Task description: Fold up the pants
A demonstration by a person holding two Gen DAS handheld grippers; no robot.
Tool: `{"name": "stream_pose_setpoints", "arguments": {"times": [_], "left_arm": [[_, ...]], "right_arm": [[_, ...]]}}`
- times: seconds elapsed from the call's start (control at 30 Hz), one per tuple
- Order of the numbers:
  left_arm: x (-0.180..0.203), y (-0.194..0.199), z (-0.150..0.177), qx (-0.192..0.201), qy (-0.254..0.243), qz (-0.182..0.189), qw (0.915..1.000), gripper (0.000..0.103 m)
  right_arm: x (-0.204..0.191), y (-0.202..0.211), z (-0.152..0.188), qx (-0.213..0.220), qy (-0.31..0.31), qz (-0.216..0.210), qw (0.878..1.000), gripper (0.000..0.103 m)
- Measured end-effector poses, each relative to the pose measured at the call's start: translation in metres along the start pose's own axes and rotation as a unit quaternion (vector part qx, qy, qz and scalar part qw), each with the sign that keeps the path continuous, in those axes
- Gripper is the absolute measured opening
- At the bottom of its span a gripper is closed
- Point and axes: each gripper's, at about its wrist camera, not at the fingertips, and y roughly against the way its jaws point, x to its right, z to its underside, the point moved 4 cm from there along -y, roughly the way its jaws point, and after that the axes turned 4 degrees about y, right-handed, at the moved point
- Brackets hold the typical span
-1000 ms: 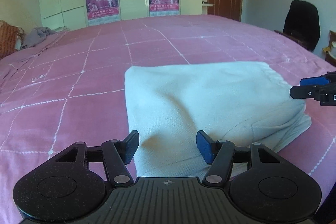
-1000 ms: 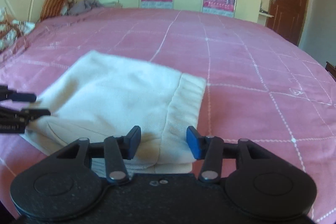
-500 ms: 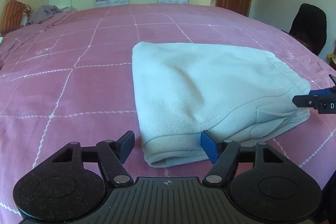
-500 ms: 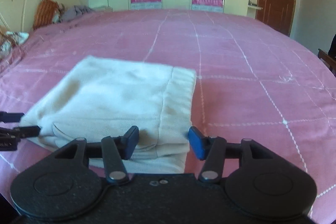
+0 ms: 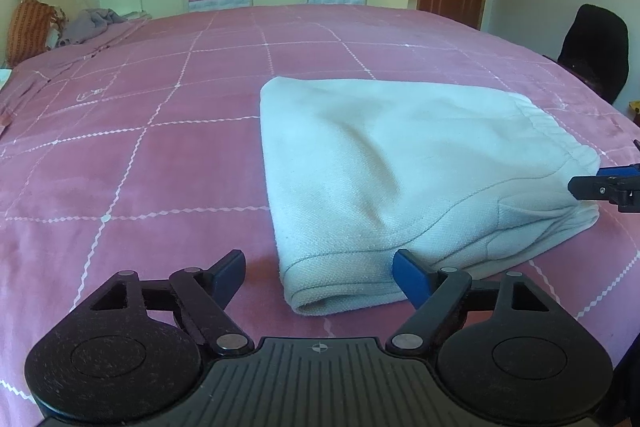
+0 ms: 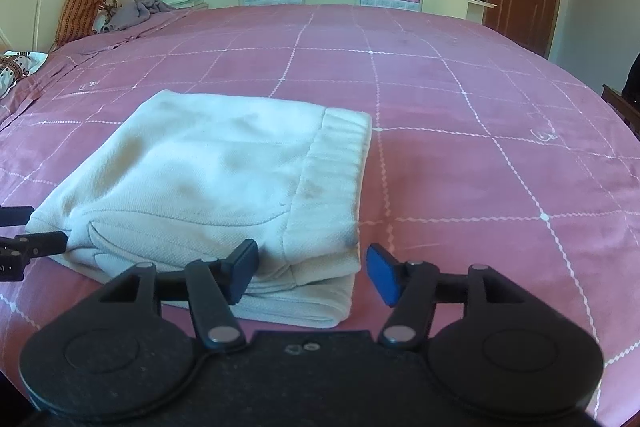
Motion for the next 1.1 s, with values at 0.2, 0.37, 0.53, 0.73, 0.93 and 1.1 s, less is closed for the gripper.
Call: {"name": "stream_pose_setpoints", "arguments": {"times": [0.2, 0.37, 0.53, 0.73, 0.93, 1.1], "left_arm": [[0.0, 0.001, -0.007, 0.0, -0.016, 0.003, 0.9999, 0.081], [-0.001, 0.005, -0.013, 0.025, -0.008, 0.004, 0.9996, 0.081], [-0.013, -0.001, -0.025, 0.034, 0.027, 0.033, 0.9985, 0.081], [-0.043, -0.032, -0.052, 0.007, 0.086, 0.077, 0.9933, 0.081], [-0.056, -0.078, -0.058, -0.055, 0.139, 0.142, 0.9784, 0.081], [-0.049, -0.093, -0.054, -0.055, 0.162, 0.181, 0.9684, 0.063]], "right_arm": [[0.007, -0.001, 0.0, -0.002, -0.004, -0.015, 1.0, 0.064], [0.013, 0.013, -0.005, 0.042, -0.031, -0.028, 0.998, 0.064], [0.019, 0.02, -0.013, 0.075, -0.054, -0.035, 0.995, 0.061], [0.052, -0.002, -0.024, 0.044, -0.129, -0.056, 0.989, 0.058], [0.064, -0.026, -0.029, 0.028, -0.161, -0.079, 0.983, 0.043], [0.046, -0.051, -0.026, 0.005, -0.17, -0.083, 0.982, 0.028]]}}
